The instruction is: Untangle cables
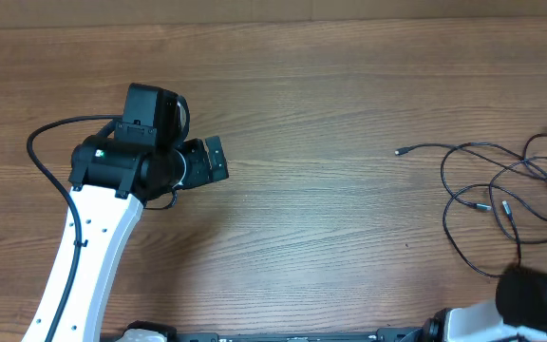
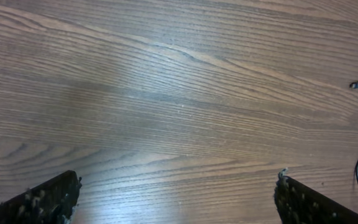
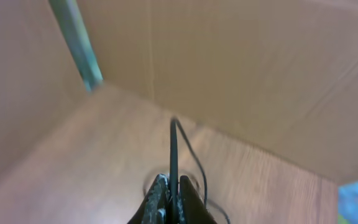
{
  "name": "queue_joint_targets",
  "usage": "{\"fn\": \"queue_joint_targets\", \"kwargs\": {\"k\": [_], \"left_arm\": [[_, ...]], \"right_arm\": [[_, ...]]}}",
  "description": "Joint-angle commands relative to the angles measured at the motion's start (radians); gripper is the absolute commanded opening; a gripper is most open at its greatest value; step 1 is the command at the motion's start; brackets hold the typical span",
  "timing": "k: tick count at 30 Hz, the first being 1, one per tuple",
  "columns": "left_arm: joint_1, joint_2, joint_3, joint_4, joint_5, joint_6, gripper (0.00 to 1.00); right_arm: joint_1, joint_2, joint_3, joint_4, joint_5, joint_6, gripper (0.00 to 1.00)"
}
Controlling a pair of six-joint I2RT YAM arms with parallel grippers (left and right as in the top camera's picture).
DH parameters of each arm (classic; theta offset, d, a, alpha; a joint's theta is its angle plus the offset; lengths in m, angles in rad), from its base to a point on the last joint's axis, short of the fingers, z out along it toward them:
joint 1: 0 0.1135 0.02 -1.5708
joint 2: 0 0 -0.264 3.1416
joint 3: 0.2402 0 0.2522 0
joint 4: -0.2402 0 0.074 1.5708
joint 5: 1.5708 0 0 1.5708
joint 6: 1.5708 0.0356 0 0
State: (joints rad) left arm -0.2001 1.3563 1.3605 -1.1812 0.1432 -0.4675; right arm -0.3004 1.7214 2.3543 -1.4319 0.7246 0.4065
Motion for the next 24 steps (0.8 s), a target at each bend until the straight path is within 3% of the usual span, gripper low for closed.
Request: {"fn": "queue_joint_targets", "kwargs": {"k": [1, 13, 14, 16, 19, 21, 24], "left_arm": [[0.003, 0.003, 0.001, 0.000, 0.007, 0.019, 1.00], [0.003, 0.003, 0.001, 0.000, 0.007, 0.019, 1.00], [0.003, 0.003, 0.001, 0.000, 0.007, 0.019, 1.00], [0.003, 0.003, 0.001, 0.001, 0.007, 0.019, 1.00], [0.003, 0.003, 0.001, 0.005, 0.006, 0.020, 1.00], [0.003, 0.003, 0.001, 0.016, 0.003, 0.039, 1.00], [0.003, 0.003, 0.001, 0.051, -0.032, 0.077, 1.00]], "right_arm": [[-0.004, 0.092, -0.054, -0.045, -0.035, 0.043, 0.04], [-0.027, 0.166, -0.293, -0.063, -0.190, 0.043, 0.07], [-0.030, 0.166, -0.303, -0.064, -0.203, 0.043, 0.14], [-0.032, 0.166, -0.305, -0.069, -0.231, 0.038, 0.48], [-0.032, 0.166, -0.304, -0.076, -0.259, 0.030, 0.83], [-0.031, 0.166, -0.304, -0.086, -0.313, 0.027, 0.93], [-0.031, 0.166, -0.304, -0.085, -0.528, -0.092, 0.95]]}}
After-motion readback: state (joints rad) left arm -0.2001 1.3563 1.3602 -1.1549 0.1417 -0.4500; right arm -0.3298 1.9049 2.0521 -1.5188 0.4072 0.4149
